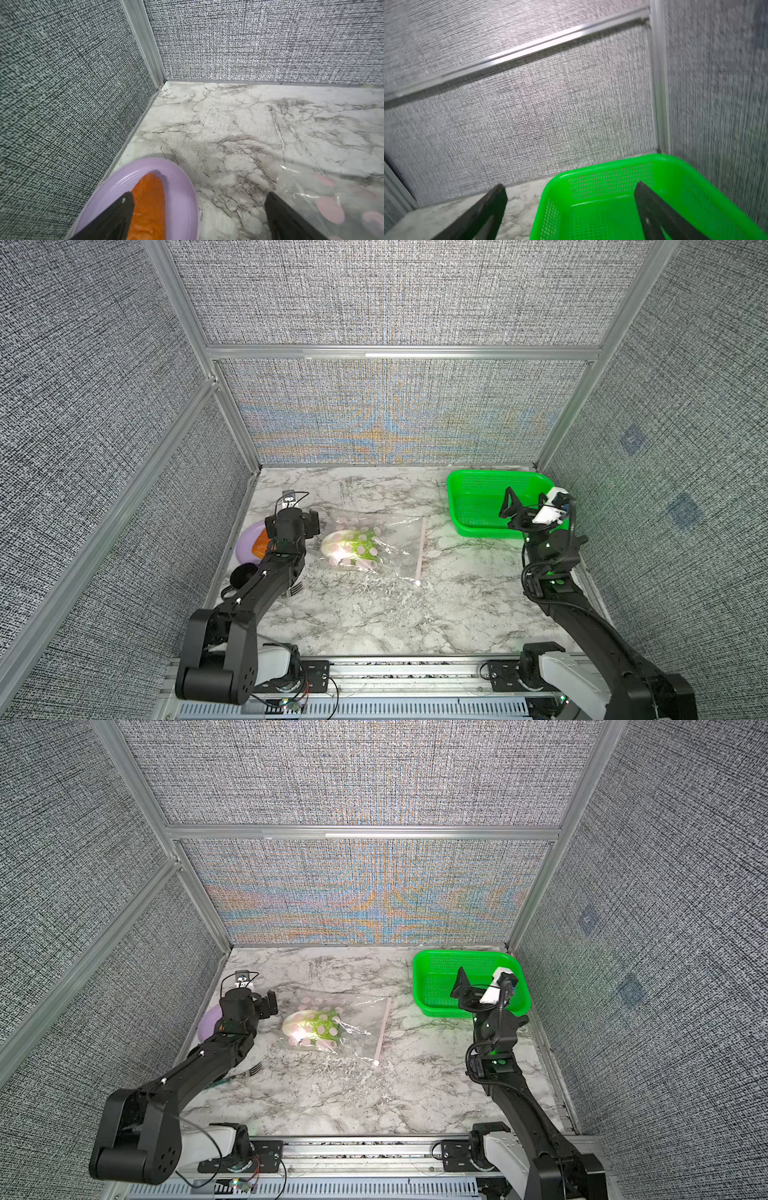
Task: Open the zip-top bag and take out the chinese cabbages
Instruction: Adjust the zipper food storage bag at the center of the board.
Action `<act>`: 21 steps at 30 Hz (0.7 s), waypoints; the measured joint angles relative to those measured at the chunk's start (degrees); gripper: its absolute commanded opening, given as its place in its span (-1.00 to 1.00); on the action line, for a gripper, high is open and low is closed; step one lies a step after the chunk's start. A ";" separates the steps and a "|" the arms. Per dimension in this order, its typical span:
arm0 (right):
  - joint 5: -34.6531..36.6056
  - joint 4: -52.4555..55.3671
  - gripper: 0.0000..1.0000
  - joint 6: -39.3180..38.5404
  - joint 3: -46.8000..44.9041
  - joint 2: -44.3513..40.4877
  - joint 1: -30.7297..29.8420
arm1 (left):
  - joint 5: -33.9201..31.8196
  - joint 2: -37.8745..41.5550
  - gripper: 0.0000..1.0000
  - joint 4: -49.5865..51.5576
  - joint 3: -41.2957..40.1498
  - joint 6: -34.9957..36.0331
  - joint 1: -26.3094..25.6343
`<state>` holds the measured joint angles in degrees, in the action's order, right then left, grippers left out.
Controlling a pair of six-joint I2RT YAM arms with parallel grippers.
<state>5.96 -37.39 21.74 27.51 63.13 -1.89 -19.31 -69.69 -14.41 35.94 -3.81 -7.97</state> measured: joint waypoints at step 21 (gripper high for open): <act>-22.51 43.71 0.56 11.74 11.69 2.01 -24.81 | 25.75 13.97 0.62 53.83 19.82 -15.08 -6.71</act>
<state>-16.56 6.33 33.47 39.20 65.14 -26.70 6.44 -55.72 39.42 55.77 -18.90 -14.68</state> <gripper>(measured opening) 0.781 0.811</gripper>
